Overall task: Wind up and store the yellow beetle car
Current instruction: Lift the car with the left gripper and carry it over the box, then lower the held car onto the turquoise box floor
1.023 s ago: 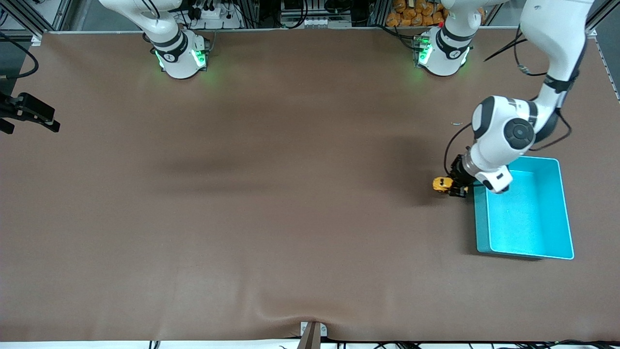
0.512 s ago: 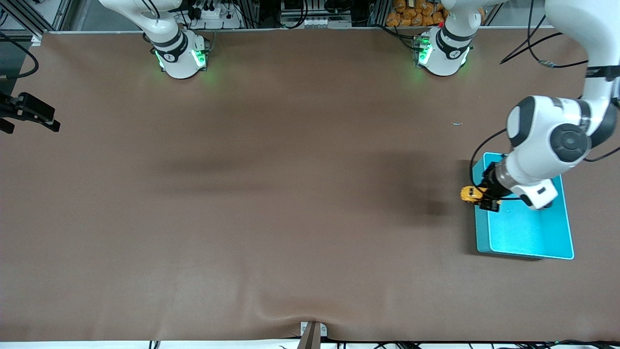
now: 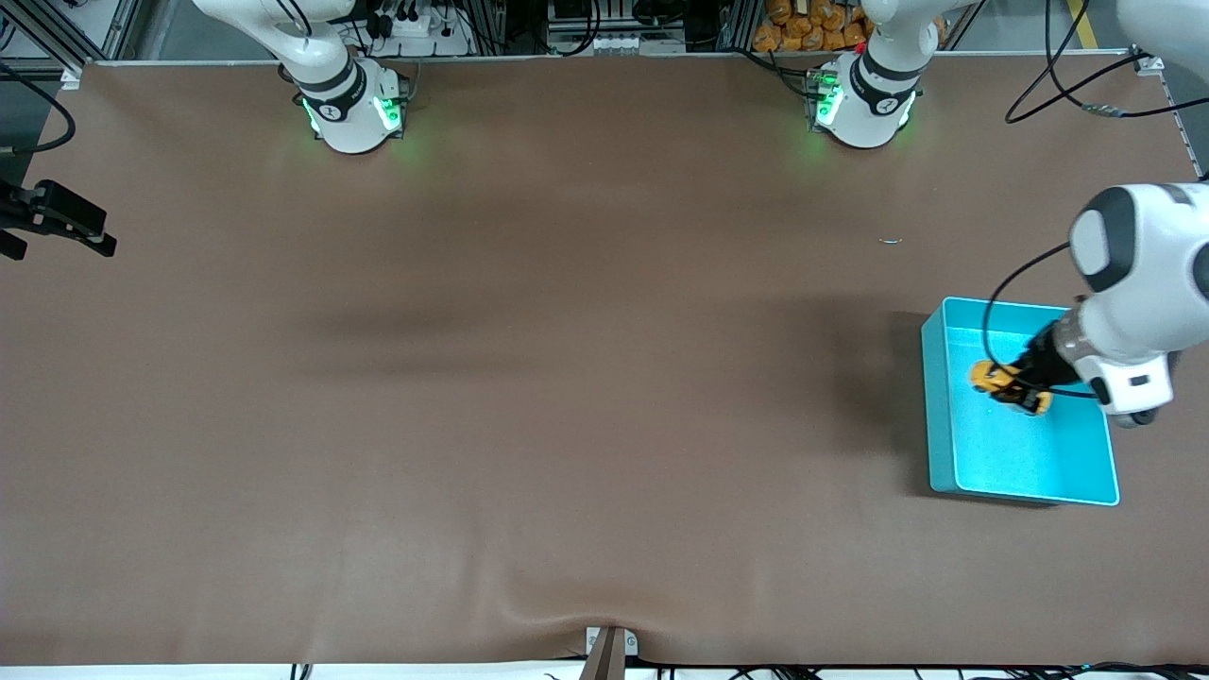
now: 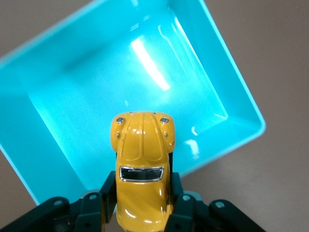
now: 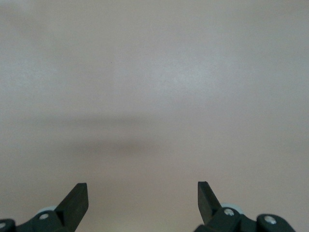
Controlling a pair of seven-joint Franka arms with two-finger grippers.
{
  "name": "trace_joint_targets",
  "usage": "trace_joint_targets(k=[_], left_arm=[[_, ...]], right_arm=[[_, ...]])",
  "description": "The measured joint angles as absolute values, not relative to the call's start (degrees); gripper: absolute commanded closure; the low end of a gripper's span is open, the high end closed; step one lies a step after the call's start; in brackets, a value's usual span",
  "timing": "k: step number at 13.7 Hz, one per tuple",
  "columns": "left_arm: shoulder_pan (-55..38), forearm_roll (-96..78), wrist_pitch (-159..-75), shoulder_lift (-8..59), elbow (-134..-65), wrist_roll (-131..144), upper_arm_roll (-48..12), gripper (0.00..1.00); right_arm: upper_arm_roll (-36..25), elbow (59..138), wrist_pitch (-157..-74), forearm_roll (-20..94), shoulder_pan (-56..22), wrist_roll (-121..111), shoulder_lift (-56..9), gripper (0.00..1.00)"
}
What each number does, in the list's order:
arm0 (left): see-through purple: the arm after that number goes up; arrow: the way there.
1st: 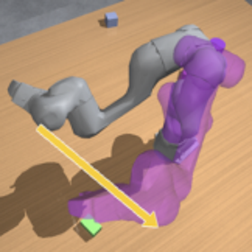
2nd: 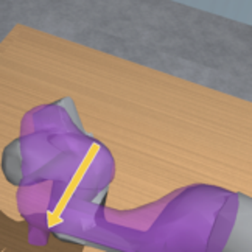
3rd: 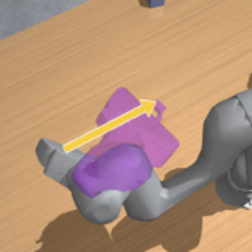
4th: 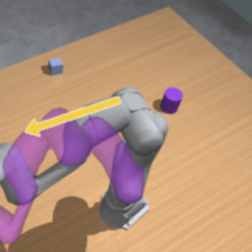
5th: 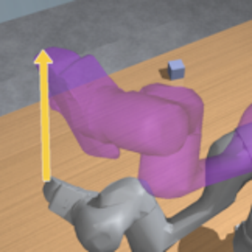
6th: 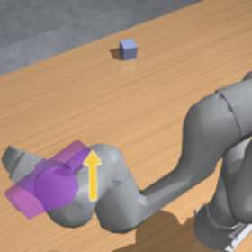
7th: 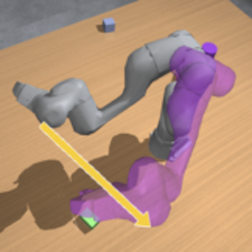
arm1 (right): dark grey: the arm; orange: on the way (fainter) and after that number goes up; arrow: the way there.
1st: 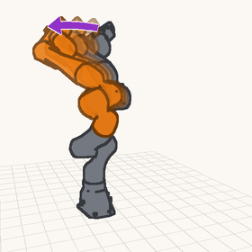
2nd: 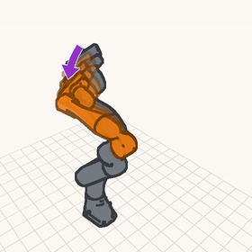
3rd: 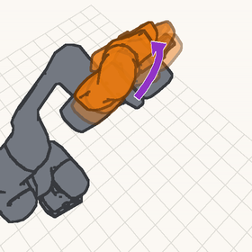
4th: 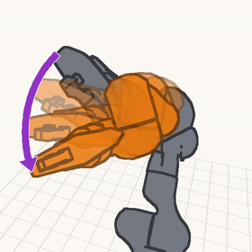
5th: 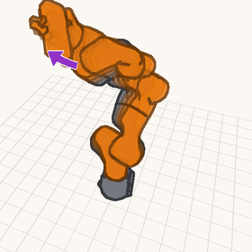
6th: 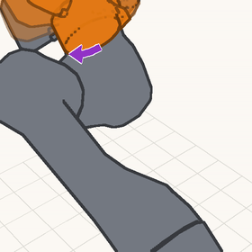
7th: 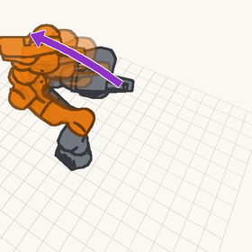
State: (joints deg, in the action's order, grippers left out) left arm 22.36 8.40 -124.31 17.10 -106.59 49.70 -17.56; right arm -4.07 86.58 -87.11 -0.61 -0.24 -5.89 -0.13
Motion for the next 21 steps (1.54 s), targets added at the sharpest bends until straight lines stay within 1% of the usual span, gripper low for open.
trace_joint_targets(k=[2, 6, 10, 13, 21], left_arm=[[24.15, 8.36, -124.31, 17.38, -106.12, 41.68, -17.57, 1.0], [24.34, 8.37, -124.28, 18.54, -105.52, 28.8, -17.76, 1.0], [24.51, 8.42, -122.02, 19.87, -105.67, 13.33, -17.67, 1.0], [26.67, 8.43, -121.66, 21.38, -105.64, 2.99, -17.55, 1.0], [27.13, 14.89, -126.58, 27.81, -105.2, -0.92, -17.64, 1.0]], right_arm=[[-4.07, 86.58, -87.1, -0.63, -0.24, -5.89, -0.13, 0.0], [-4.07, 86.58, -87.07, -0.67, -0.24, -5.89, -0.13, 0.0], [-4.07, 86.58, -87.04, -0.7, -0.24, -5.89, -0.13, 0.0], [-4.07, 86.58, -87.03, -0.73, -0.24, -5.89, -0.13, 0.0], [-4.07, 86.58, -86.99, -0.75, -0.24, -5.89, -0.13, 0.0]])
